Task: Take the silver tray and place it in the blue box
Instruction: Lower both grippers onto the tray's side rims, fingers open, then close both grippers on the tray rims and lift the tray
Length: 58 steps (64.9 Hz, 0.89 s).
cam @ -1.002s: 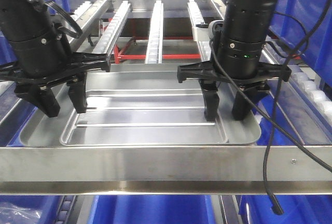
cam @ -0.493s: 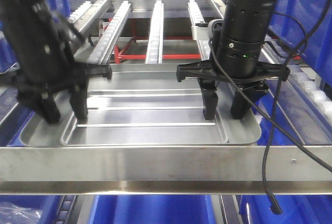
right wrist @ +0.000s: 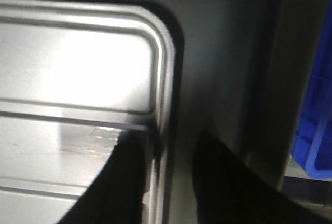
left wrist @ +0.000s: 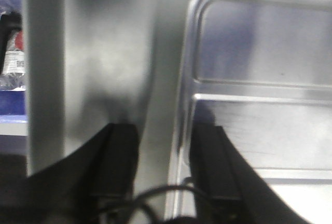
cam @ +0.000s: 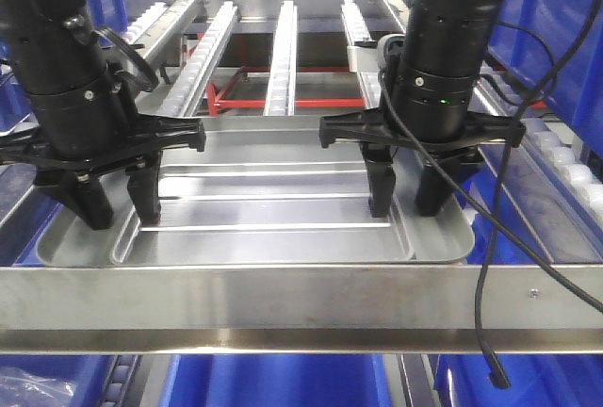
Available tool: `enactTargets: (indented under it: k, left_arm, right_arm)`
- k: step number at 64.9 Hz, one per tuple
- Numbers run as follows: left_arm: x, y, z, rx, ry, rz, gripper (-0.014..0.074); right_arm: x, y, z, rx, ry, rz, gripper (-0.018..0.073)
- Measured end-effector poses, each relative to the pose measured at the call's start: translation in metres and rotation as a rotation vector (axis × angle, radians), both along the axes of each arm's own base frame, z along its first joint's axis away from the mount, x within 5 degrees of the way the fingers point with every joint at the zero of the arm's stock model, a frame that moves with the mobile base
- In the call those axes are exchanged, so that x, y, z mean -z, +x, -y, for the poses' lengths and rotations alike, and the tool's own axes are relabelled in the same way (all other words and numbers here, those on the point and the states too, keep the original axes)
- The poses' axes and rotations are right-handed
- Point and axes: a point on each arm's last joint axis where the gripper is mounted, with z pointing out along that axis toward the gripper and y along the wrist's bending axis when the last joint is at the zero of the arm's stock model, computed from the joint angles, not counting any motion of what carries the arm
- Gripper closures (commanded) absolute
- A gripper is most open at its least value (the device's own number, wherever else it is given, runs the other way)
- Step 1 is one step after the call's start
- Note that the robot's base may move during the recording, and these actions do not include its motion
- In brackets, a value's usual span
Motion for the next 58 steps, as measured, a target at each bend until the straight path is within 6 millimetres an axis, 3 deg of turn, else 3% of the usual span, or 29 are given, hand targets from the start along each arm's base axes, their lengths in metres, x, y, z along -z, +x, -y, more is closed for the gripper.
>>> enactTargets:
  k: [11, 26, 35, 46, 58]
  left_arm:
    - [0.0, 0.0, 0.001, -0.002, -0.008, 0.001, 0.0707]
    - [-0.005, 0.002, 0.003, -0.003, -0.006, -0.005, 0.0701]
    - [-0.025, 0.002, 0.003, -0.007, -0.011, 0.005, 0.0701]
    - [-0.061, -0.018, 0.005, 0.019, -0.023, 0.048, 0.0701]
    - [-0.077, -0.051, 0.002, 0.008, -0.036, 0.062, 0.0701]
  right_arm:
    - [0.001, 0.0, -0.001, 0.004, 0.01, -0.004, 0.0515]
    - [-0.004, 0.001, -0.002, 0.011, 0.013, -0.006, 0.051]
    - [-0.021, -0.001, -0.001, 0.032, 0.026, 0.005, 0.051]
    - [-0.06, -0.016, 0.001, 0.039, 0.047, 0.054, 0.051]
    - [-0.086, -0.053, 0.001, 0.048, 0.053, 0.102, 0.051]
